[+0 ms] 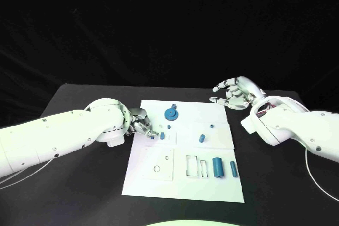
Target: Assemble the parts on the task board
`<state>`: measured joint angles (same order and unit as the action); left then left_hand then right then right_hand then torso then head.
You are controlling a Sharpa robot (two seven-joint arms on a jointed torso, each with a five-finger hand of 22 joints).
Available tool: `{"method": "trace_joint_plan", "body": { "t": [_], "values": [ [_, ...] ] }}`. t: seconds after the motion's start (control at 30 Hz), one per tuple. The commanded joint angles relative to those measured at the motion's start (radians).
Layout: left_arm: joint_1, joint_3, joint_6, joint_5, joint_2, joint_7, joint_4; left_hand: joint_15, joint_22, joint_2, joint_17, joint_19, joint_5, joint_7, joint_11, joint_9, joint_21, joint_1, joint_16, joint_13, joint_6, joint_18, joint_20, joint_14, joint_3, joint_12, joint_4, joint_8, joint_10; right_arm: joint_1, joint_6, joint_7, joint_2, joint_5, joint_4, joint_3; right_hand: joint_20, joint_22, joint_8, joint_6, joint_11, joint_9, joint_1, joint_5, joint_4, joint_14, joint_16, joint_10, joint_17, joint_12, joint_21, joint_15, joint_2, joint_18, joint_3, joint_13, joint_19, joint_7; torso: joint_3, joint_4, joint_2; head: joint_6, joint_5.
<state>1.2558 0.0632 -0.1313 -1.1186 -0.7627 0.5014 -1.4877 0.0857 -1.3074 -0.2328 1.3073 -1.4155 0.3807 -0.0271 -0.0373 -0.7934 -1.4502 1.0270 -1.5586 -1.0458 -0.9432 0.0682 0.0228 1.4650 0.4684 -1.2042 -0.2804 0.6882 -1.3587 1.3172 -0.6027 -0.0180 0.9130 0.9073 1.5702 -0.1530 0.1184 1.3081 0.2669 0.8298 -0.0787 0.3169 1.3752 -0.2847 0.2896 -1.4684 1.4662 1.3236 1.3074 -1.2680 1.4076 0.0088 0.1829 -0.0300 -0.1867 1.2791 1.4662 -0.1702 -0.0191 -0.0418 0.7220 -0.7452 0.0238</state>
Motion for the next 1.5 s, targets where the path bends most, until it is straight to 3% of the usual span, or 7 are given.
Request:
{"method": "trace_joint_plan", "body": {
  "t": [0.03,0.47,0.67,0.77,0.93,1.17,1.5],
  "values": [
    [-0.002,-0.002,0.041,0.025,-0.009,-0.001,-0.005,-0.002,-0.009,0.000,0.211,0.019,-0.004,-0.015,0.009,0.001,0.014,-0.007,0.013,0.041,0.030,-0.007,0.004,0.091,-0.029,0.032,-0.010,-0.016,0.030,-0.001,-0.003,0.014,-0.001,0.005,0.000,0.000,-0.009,0.168,0.003,-0.002,0.001,-0.001,-0.013,-0.005,0.000,-0.043,-0.004,0.001,0.020,0.003,-0.004,-0.006,-0.001,-0.012,-0.006,-0.001,0.009,0.007,-0.0003,0.0005,0.000,0.001,-0.001],
    [-0.001,-0.027,0.176,0.133,-0.028,-0.046,-0.025,-0.039,0.055,0.043,0.177,0.065,-0.102,-0.061,0.050,0.031,0.057,-0.028,0.031,0.190,0.127,0.009,0.039,0.080,-0.199,0.131,-0.012,-0.061,0.151,-0.001,-0.006,0.016,-0.004,0.005,-0.007,0.000,-0.009,0.167,0.003,-0.003,0.001,-0.001,-0.013,-0.005,0.000,-0.043,-0.005,-0.001,0.019,0.004,-0.007,-0.006,-0.001,-0.013,-0.005,-0.003,0.007,0.007,-0.0002,0.0002,0.000,0.005,-0.003],
    [0.000,-0.034,0.280,0.191,-0.030,-0.206,-0.029,-0.079,0.300,0.085,-0.034,0.251,-0.097,-0.108,0.096,0.063,0.229,0.072,0.154,0.370,0.237,0.062,0.069,-0.018,-0.273,0.262,-0.011,-0.069,0.357,-0.001,-0.011,0.018,-0.003,0.004,-0.010,0.000,-0.010,0.164,0.003,-0.003,0.001,-0.001,-0.014,-0.005,-0.001,-0.042,-0.008,-0.004,0.014,0.009,-0.012,-0.006,0.000,-0.014,-0.005,-0.007,0.005,0.006,0.0014,-0.0016,-0.001,0.007,-0.006],
    [-0.001,-0.031,0.331,0.141,-0.019,-0.310,-0.031,-0.105,0.456,0.065,-0.171,0.362,-0.087,-0.138,0.125,0.102,0.360,0.250,0.243,0.427,0.303,0.092,0.094,-0.101,-0.221,0.322,-0.004,-0.078,0.475,-0.001,-0.013,0.019,-0.002,0.004,-0.012,0.000,-0.010,0.161,0.003,-0.004,0.001,-0.002,-0.014,-0.006,-0.001,-0.041,-0.009,-0.007,0.011,0.013,-0.016,-0.006,0.000,-0.015,-0.005,-0.011,0.002,0.006,0.0004,-0.0017,0.000,0.008,-0.008],
    [-0.003,-0.011,0.394,-0.022,0.010,-0.429,-0.027,-0.127,0.469,0.005,-0.236,0.361,-0.094,-0.159,0.152,0.184,0.377,0.418,0.269,0.525,0.332,0.093,0.113,-0.145,-0.096,0.406,-0.004,-0.104,0.587,-0.001,-0.014,0.020,-0.002,0.002,-0.014,0.000,-0.010,0.160,0.003,-0.004,0.001,-0.002,-0.015,-0.006,-0.001,-0.041,-0.011,-0.007,0.008,0.013,-0.019,-0.006,0.000,-0.016,-0.005,-0.011,0.001,0.006,-0.0011,-0.0003,0.001,0.010,-0.009],
    [-0.016,0.004,0.356,-0.217,0.045,-0.472,-0.002,-0.137,0.522,-0.039,-0.387,0.419,-0.101,-0.162,0.163,0.273,0.421,0.479,0.336,0.641,0.332,0.105,0.125,-0.234,-0.039,0.495,0.008,-0.117,0.651,-0.001,-0.012,0.020,-0.001,0.002,-0.013,0.000,-0.010,0.161,0.003,-0.004,0.001,-0.002,-0.014,-0.007,-0.001,-0.041,-0.010,-0.005,0.010,0.011,-0.017,-0.006,0.000,-0.015,-0.006,-0.009,0.002,0.007,0.0002,-0.0001,0.001,0.008,-0.010],
    [-0.021,0.014,0.260,-0.342,0.097,-0.456,0.048,-0.135,0.480,-0.048,-0.385,0.389,-0.107,-0.156,0.160,0.321,0.390,0.481,0.313,0.694,0.303,0.098,0.124,-0.216,-0.039,0.520,0.007,-0.127,0.629,-0.001,-0.010,0.019,-0.002,0.002,-0.012,0.000,-0.010,0.161,0.003,-0.004,0.001,-0.002,-0.014,-0.007,-0.001,-0.041,-0.010,-0.005,0.010,0.011,-0.017,-0.006,0.000,-0.015,-0.006,-0.009,0.002,0.007,0.0006,0.0001,0.001,0.008,-0.009]
  ]
}}
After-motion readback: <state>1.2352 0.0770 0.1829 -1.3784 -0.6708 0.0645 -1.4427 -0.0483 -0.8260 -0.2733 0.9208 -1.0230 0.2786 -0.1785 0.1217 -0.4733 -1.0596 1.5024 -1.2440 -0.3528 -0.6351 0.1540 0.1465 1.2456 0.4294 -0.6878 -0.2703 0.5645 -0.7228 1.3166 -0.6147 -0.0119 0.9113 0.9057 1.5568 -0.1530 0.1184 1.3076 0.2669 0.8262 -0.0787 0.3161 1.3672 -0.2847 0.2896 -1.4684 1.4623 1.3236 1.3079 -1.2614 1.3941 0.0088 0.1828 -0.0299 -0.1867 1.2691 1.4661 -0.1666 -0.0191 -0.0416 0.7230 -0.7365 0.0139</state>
